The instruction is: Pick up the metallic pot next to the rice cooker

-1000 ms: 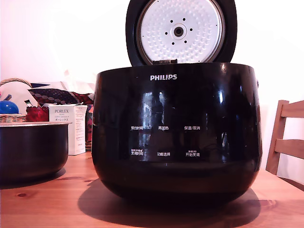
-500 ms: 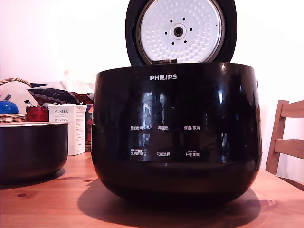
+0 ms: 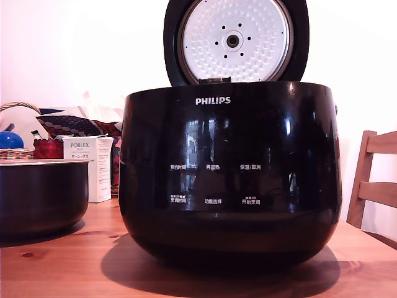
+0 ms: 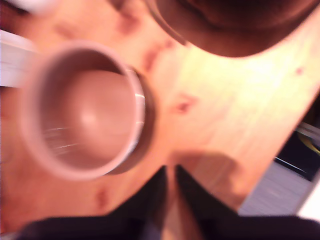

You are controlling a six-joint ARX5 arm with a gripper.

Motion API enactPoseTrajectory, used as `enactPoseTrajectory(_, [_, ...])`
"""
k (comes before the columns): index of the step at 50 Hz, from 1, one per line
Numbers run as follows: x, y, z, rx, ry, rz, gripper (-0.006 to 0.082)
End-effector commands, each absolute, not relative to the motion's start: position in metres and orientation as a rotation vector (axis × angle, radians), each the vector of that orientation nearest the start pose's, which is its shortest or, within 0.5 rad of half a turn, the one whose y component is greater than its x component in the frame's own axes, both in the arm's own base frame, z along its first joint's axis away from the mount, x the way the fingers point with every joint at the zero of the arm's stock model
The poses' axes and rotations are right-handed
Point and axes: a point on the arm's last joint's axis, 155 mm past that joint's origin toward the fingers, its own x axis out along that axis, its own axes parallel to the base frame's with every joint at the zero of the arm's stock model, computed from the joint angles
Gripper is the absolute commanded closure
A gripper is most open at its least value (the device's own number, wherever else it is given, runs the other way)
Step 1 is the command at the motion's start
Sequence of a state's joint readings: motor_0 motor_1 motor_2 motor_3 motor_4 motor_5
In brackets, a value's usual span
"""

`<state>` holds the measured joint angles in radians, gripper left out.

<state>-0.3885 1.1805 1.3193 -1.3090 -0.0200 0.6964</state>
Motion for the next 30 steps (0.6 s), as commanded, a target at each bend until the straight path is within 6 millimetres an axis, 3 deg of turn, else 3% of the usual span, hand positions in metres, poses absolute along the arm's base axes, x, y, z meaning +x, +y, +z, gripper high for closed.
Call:
enactPoseTrajectory(1, [0.237,-0.091,0.202,0.834,1.026,-0.736,0.0447])
enactPoseTrajectory(7, [0.248,-0.085,0.183,0.814,1.118,-0.725,0.0368])
enactPoseTrajectory(19, [0.279,-0.09,0.167,0.651,1.117,-0.738,0.0367])
enactPoseTrajectory(30, [0.286,-0.087,0.144,0.622,1.193,-0.772,0.0368])
